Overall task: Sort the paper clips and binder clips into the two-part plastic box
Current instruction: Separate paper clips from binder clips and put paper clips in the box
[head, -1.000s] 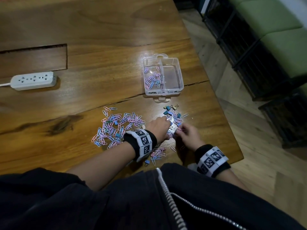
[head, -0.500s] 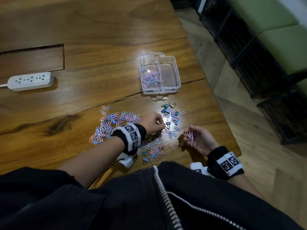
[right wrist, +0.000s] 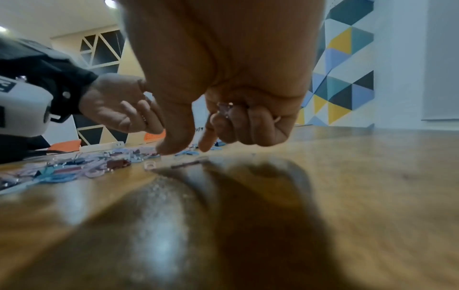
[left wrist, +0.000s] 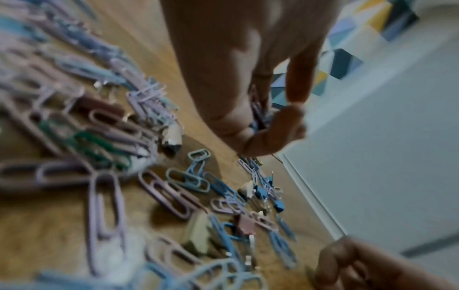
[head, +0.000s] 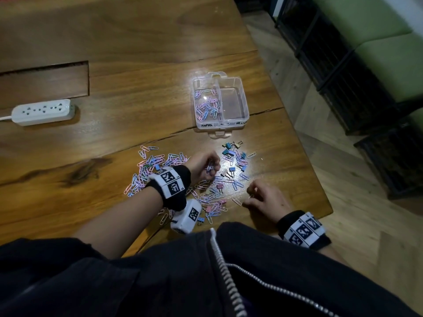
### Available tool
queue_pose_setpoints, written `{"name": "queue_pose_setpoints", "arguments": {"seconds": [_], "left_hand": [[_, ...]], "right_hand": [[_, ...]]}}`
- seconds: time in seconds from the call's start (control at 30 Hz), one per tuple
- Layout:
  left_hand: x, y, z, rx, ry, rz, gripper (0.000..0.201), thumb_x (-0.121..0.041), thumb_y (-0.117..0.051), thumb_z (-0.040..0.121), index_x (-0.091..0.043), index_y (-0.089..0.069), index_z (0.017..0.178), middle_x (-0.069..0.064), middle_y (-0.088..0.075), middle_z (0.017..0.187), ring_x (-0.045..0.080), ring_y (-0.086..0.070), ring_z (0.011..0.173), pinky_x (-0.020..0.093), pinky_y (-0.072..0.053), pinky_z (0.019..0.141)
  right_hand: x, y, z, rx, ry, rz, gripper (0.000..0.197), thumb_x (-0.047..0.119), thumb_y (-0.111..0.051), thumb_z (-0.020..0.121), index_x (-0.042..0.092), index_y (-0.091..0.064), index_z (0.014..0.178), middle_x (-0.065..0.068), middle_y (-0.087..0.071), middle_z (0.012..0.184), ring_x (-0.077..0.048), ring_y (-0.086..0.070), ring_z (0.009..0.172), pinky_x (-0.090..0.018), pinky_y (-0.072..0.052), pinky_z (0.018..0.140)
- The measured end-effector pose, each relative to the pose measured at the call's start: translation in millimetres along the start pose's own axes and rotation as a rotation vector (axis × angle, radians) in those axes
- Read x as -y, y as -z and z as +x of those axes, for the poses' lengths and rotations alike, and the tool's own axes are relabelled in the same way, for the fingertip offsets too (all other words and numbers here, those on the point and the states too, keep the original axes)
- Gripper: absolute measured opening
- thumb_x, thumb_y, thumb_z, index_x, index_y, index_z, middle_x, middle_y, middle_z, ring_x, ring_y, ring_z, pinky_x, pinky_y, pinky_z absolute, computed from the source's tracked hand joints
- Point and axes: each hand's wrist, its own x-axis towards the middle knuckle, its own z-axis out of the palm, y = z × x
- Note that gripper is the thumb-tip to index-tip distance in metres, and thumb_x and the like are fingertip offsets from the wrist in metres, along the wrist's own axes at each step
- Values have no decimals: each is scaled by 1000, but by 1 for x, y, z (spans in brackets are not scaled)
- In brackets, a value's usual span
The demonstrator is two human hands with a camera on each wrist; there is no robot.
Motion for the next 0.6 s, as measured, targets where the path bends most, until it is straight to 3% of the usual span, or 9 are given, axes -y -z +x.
{"name": "queue_pose_setpoints", "arguments": {"seconds": [0.07, 0.13, 0.17, 0.23, 0.3, 0.4, 0.5, 0.6], "left_hand": [[2, -2, 2, -89, -44, 466, 27, -13, -42, 93, -15, -44, 66, -1, -46, 64, 2, -43, 39, 13, -33, 38], [6, 0, 4, -152, -177, 894, 18, -19, -53, 90, -15, -50, 73, -3, -52, 73, 7, -50, 60, 15, -37, 53], [7, 1, 3, -140, -209, 1042, 11, -21, -58, 88, -14, -55, 81, -2, -55, 81, 10, -51, 70, 16, -39, 61], [11, 4, 3, -90, -226, 1268, 22, -26, -63, 83, -11, -59, 100, 1, -55, 96, 13, -51, 85, 21, -43, 73], [14, 6, 3, -71, -227, 1376, 32, -29, -64, 83, -12, -57, 109, 3, -54, 105, 18, -54, 95, 26, -48, 82], [21, 2, 1, -75, -317, 1476, 25, -27, -58, 87, -12, -59, 108, 5, -56, 110, 20, -56, 101, 30, -49, 85], [25, -2, 0, -72, -379, 1549, 24, -25, -49, 92, -9, -58, 106, 6, -58, 107, 21, -58, 97, 29, -50, 82], [27, -2, 1, -58, -345, 1583, 27, -26, -44, 93, -6, -55, 106, 9, -56, 105, 22, -57, 93, 31, -51, 82]], "right_hand": [[-3, -2, 0, 4, 38, 7, 18, 24, -64, 80, 13, -58, 93, 0, -60, 100, -14, -51, 90, -23, -39, 79], [-3, -5, 2, 18, 52, 3, 8, 21, -62, 81, 15, -57, 83, -3, -61, 99, -14, -52, 88, -25, -40, 80], [-2, -6, 3, 36, 51, -14, 7, 20, -61, 82, 14, -57, 82, -3, -60, 99, -13, -51, 88, -24, -40, 79], [-2, -6, 6, 71, 49, -37, 10, 21, -57, 85, 11, -56, 84, -3, -55, 96, -13, -48, 87, -20, -38, 75], [-1, -5, 10, 64, 23, 9, 10, 19, -53, 88, 10, -53, 84, -3, -50, 93, -14, -46, 84, -12, -34, 66], [3, -1, 17, -41, -48, 185, 14, 16, -49, 90, 16, -47, 76, 1, -46, 86, -12, -45, 79, -9, -31, 63], [7, 7, 24, -131, -152, 527, 22, 11, -48, 89, 22, -44, 71, 3, -49, 78, -10, -46, 71, -17, -35, 61], [9, 14, 27, -88, -276, 909, 19, 3, -42, 90, 16, -51, 81, -2, -51, 73, -12, -45, 61, -22, -36, 56]]}}
